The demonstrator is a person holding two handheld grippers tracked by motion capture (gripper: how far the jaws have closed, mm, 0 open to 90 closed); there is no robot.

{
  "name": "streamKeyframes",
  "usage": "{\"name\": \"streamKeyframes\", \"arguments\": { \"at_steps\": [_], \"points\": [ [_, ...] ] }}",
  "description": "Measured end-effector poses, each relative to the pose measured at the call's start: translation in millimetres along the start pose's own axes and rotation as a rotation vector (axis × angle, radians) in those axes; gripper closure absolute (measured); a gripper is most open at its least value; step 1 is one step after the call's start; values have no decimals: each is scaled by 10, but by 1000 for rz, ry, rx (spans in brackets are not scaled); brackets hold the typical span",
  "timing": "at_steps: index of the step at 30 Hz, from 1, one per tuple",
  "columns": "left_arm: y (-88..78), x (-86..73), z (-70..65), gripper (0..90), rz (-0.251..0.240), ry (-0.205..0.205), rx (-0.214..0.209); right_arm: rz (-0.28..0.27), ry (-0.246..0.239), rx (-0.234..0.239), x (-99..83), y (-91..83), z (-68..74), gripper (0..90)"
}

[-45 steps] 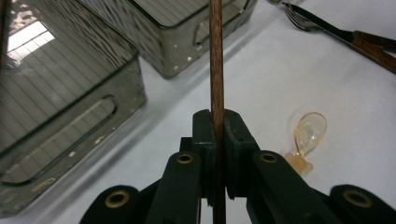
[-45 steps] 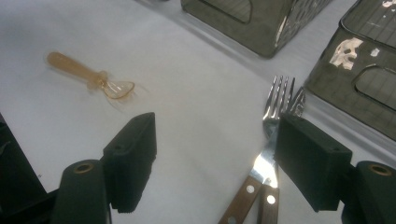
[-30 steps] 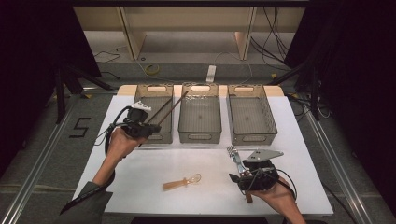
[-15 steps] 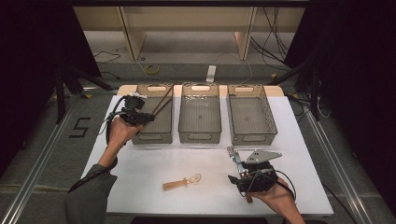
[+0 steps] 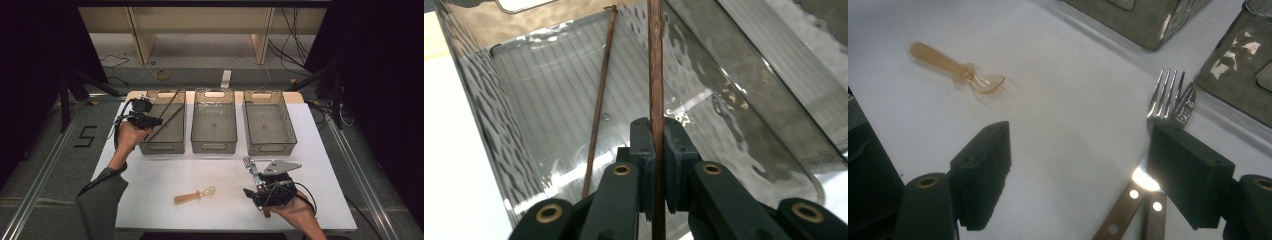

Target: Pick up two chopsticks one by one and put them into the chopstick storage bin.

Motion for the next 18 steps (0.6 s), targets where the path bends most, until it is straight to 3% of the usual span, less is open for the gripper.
{"name": "streamKeyframes", "arguments": {
  "at_steps": [15, 18],
  "points": [
    [100, -35, 124, 832, 23, 22, 40, -4, 4, 6, 8, -4, 16, 242],
    [107, -33, 138, 759, 22, 6, 44, -3, 2, 9, 6, -2, 19, 240]
  ]
}}
Point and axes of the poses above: each handheld gripper's, and its own axes: y roughly forward along the jaws, x roughly out of its top, z roughly to its left, the point moved 8 cm from there along y, roughly forward along the jaws, and after that the axes turned 12 degrees about -z, right-handed, at the moved point
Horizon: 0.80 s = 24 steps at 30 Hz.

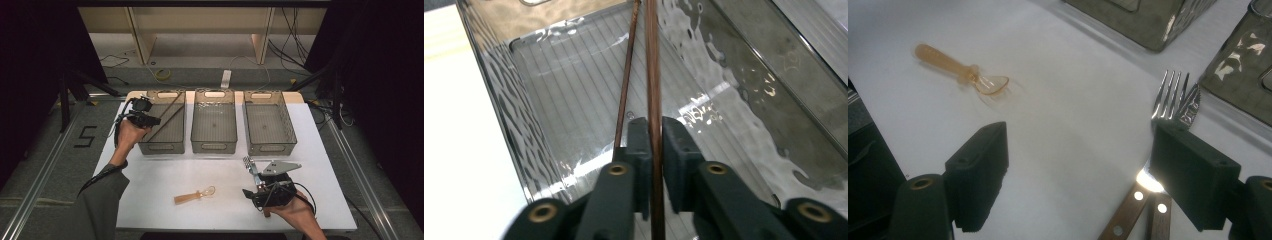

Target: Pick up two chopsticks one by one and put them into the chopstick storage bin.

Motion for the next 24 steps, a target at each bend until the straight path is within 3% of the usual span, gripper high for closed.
{"name": "streamKeyframes", "arguments": {
  "at_steps": [2, 7, 16, 24],
  "points": [
    [-7, 16, -17, 629, -13, -7, 1, 0, 1, 2, 1, 0, 2, 240],
    [-49, 32, -55, 460, -21, 11, -8, 2, 2, 2, -1, 0, 0, 240],
    [-312, 100, -254, 338, -102, -47, -84, 0, 4, -5, 1, -7, -10, 240],
    [-539, 53, -442, 277, -163, -35, -149, -12, 2, -9, 8, -17, -20, 240]
  ]
}}
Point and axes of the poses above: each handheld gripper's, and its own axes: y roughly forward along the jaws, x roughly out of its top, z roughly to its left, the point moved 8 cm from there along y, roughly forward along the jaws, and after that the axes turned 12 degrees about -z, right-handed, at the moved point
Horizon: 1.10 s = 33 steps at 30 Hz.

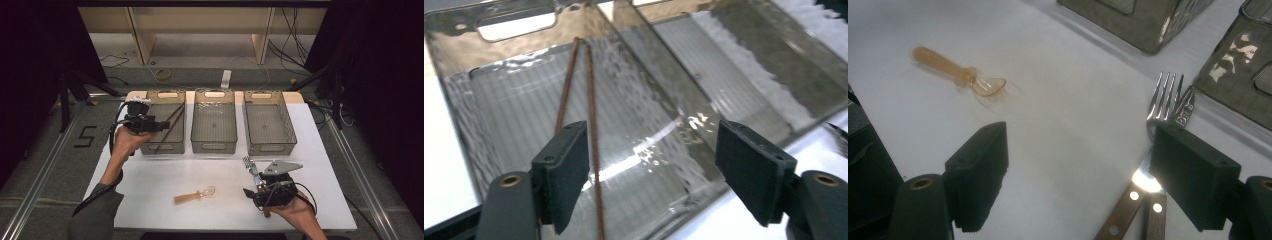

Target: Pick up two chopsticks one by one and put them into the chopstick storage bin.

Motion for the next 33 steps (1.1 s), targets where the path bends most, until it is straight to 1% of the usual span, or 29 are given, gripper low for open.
{"name": "streamKeyframes", "arguments": {
  "at_steps": [2, 3, 4, 5, 6, 7, 9, 12, 14, 16, 19, 22, 24, 28, 31, 33],
  "points": [
    [-36, -45, -67, 260, -16, -19, -27, -3, 4, -2, 2, -6, -6, 240],
    [-48, -76, -90, 255, -5, -18, -45, -6, 4, -4, 2, -6, -10, 240],
    [-58, -105, -117, 249, 11, -22, -53, -7, 5, -3, 2, -6, -10, 240],
    [-79, -123, -142, 234, 13, -10, -53, -10, 2, -5, 4, -7, -10, 240],
    [-109, -143, -181, 231, 14, 0, -63, -20, -1, -13, 11, -10, -10, 240],
    [-134, -168, -226, 231, 20, 13, -76, -30, 0, -12, 18, -16, -5, 241],
    [-178, -211, -290, 221, 36, 46, -81, -39, 1, -11, 27, -24, 3, 241],
    [-218, -254, -382, 213, 42, 79, -102, -59, 3, -13, 41, -34, 3, 241],
    [-223, -297, -449, 209, 59, 109, -107, -74, 9, -13, 53, -47, 7, 241],
    [-224, -345, -524, 204, 84, 136, -123, -88, 8, -14, 61, -57, 2, 241],
    [-226, -416, -630, 198, 111, 162, -148, -101, 15, -22, 57, -75, -23, 241],
    [-231, -497, -711, 188, 149, 190, -164, -113, 22, -30, 47, -96, -59, 241],
    [-237, -538, -766, 184, 163, 205, -174, -118, 29, -34, 39, -106, -82, 241],
    [-260, -610, -888, 176, 181, 222, -202, -135, 38, -43, 35, -124, -118, 241],
    [-273, -685, -950, 171, 203, 247, -215, -163, 54, -37, 52, -134, -128, 241],
    [-278, -725, -990, 169, 212, 250, -222, -182, 56, -39, 67, -147, -133, 241]
  ]
}}
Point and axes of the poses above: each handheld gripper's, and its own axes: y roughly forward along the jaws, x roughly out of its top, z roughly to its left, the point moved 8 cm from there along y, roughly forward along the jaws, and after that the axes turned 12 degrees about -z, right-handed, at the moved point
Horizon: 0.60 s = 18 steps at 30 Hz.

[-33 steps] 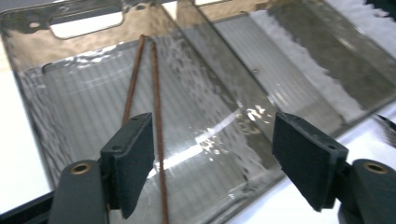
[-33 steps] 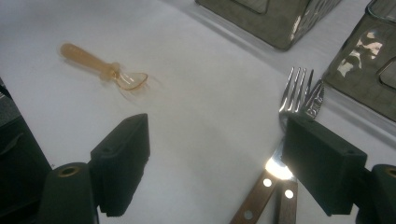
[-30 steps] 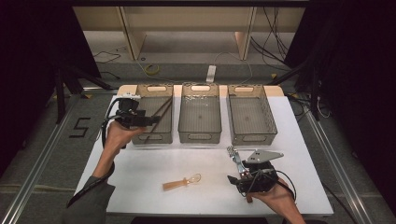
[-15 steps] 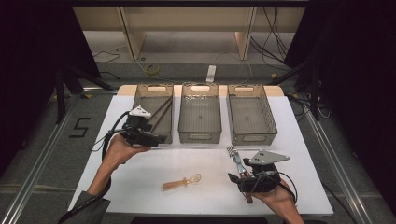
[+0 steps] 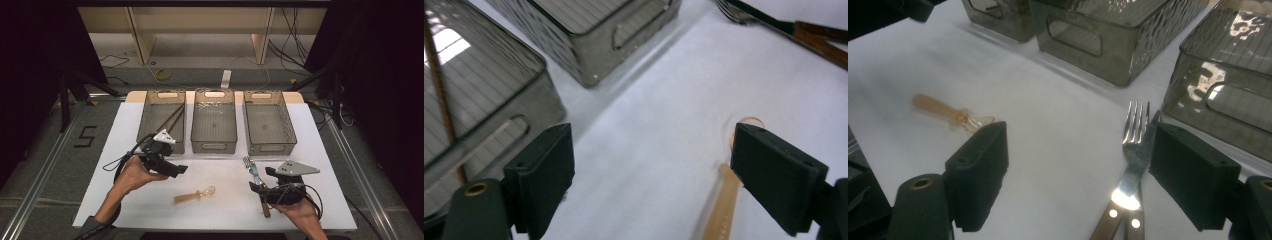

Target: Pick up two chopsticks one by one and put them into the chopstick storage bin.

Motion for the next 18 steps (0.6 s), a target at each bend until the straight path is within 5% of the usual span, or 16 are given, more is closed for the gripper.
{"name": "streamKeyframes", "arguments": {
  "at_steps": [9, 18],
  "points": [
    [69, -126, -178, 168, 38, 26, -31, -38, 26, 1, 18, -9, -16, 242],
    [170, -306, -327, 166, 143, 70, -54, -45, 26, -6, 18, -20, -29, 240]
  ]
}}
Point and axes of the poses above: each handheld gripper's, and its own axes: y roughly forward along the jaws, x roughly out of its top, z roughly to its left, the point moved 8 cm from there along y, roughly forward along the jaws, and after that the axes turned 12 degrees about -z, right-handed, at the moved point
